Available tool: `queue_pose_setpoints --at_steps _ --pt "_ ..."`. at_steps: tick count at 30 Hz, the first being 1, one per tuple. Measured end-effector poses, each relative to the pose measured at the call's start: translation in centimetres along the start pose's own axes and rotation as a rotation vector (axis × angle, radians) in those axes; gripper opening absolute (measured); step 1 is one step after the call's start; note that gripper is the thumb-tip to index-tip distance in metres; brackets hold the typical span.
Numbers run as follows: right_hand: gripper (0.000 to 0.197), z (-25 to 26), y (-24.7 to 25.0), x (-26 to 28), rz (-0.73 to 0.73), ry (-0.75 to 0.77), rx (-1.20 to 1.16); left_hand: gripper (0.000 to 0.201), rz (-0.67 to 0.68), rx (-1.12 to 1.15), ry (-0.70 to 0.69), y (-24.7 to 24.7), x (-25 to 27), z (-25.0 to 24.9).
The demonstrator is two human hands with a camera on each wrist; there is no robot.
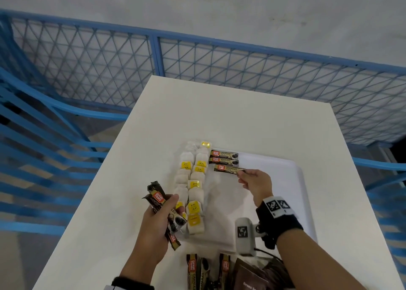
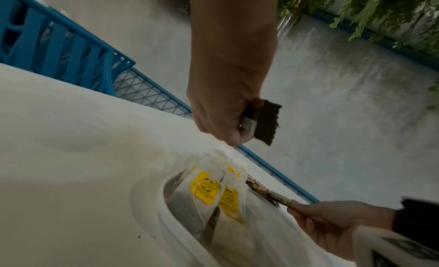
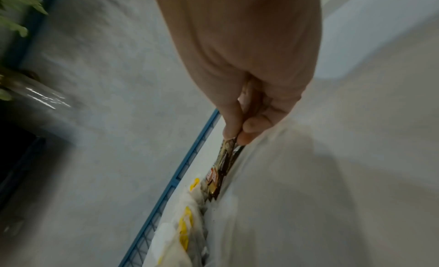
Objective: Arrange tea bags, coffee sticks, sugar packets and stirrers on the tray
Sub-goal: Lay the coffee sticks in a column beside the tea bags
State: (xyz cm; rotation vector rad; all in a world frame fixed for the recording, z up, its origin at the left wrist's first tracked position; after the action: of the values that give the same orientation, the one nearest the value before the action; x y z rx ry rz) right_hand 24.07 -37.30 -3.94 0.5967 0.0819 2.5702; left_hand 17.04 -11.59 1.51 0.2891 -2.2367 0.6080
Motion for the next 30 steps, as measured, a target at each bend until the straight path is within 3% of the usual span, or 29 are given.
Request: queue_pose_setpoints --at_steps 10,20,30 --pt "0.021 0.3 -2.2 -2.0 -0.051 0.12 0.45 0.008 0.002 -0.036 0.023 -0.2 -0.4 0.2" --pt "0.025 0.2 -2.2 -1.5 -0.052 0.117 0.508 0.004 0.065 0.002 0.053 -1.1 -0.1 0.7" --pt "0.018 1.0 -1.9 0.1 -0.072 0.203 0.426 0.004 0.109 -0.078 -0.041 -1.3 0.4 0.7"
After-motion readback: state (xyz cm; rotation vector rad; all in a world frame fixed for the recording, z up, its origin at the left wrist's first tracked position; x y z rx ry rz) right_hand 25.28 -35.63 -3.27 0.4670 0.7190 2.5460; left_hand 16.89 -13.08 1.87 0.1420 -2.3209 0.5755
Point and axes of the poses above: each hand's wrist, its own x-axis away from the middle knuckle, its own y-axis out of the back of the hand, z = x × y, the point moved 4 cm from there along -x, towards the middle knuckle, and after that the axes turned 7 degrees about y, right-handed, at the moved point
